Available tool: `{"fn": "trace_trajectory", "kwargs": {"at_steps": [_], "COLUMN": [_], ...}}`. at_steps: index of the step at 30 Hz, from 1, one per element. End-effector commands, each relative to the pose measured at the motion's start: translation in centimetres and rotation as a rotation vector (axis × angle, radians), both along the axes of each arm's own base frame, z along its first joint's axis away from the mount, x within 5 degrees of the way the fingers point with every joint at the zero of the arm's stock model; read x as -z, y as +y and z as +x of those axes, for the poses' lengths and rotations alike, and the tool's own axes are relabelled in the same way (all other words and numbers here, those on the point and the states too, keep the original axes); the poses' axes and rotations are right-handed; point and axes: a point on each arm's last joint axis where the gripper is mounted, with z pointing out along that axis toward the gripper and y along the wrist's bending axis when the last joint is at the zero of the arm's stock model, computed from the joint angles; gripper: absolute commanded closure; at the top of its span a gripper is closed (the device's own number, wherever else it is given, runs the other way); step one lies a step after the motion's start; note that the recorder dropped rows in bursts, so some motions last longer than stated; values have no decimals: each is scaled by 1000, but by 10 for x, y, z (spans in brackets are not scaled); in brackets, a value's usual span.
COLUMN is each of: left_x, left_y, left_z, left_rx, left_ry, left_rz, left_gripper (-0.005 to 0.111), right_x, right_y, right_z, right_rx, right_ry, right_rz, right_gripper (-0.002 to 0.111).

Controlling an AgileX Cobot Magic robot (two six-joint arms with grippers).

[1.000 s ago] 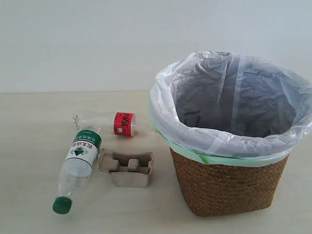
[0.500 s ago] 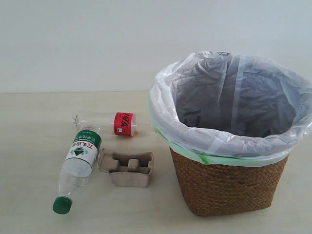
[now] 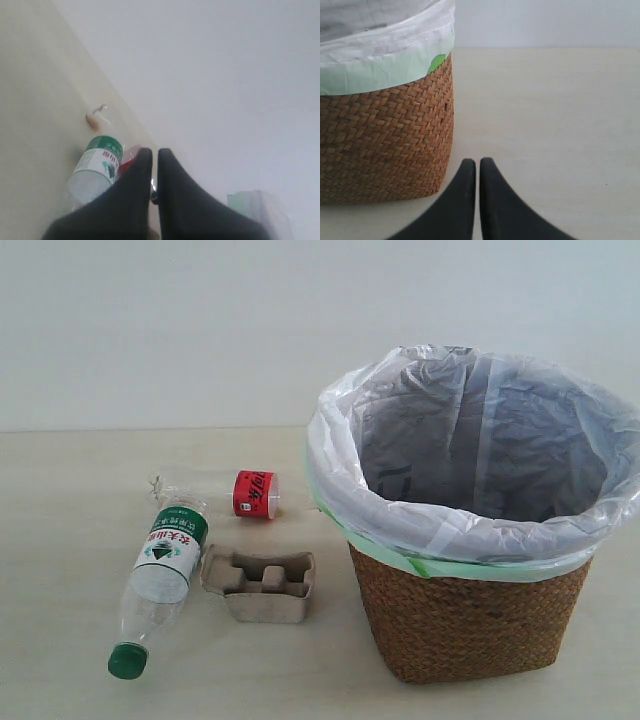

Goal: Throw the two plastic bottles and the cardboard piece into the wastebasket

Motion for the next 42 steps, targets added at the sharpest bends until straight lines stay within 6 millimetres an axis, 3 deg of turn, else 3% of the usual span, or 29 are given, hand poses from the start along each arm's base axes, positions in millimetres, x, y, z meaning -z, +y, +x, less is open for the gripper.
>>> {"fn": "trace_trajectory", "kwargs": {"at_steps": [1, 5, 9, 12, 15, 20, 24, 28, 36, 42], "left_x": [-14, -56, -94, -119, -140, -155, -146, -111, -54, -22], "left_y": [3, -4, -4, -6, -8, -14, -11, -20, -65, -77], "left_z": [-1, -5, 20, 57, 106, 179, 220, 246, 279, 297], "left_rx": [-34, 42, 98, 210, 382, 729, 828, 897, 971, 942], "left_ry": [-88, -153, -68, 70, 238, 476, 581, 675, 721, 745], "left_rz": [85, 271, 373, 482, 563, 576, 568, 597, 709, 724], "left_gripper": [103, 103, 103, 103, 103, 103, 103, 101, 56, 36], "right_x": [-1, -1, -1, -1, -1, -1, -1, -1, -1, -1], "right_y": [0, 0, 0, 0, 0, 0, 0, 0, 0, 0], "right_z": [0, 0, 0, 0, 0, 0, 0, 0, 0, 0], "right_rx": [-2, -2, -2, -2, -2, -2, -2, -2, -2, -2], "right_ry": [-15, -15, -15, -15, -15, -15, -15, -15, -15, -15], "right_rz": [0, 0, 0, 0, 0, 0, 0, 0, 0, 0], "right_gripper": [108, 108, 108, 108, 108, 108, 108, 108, 108, 108]}}
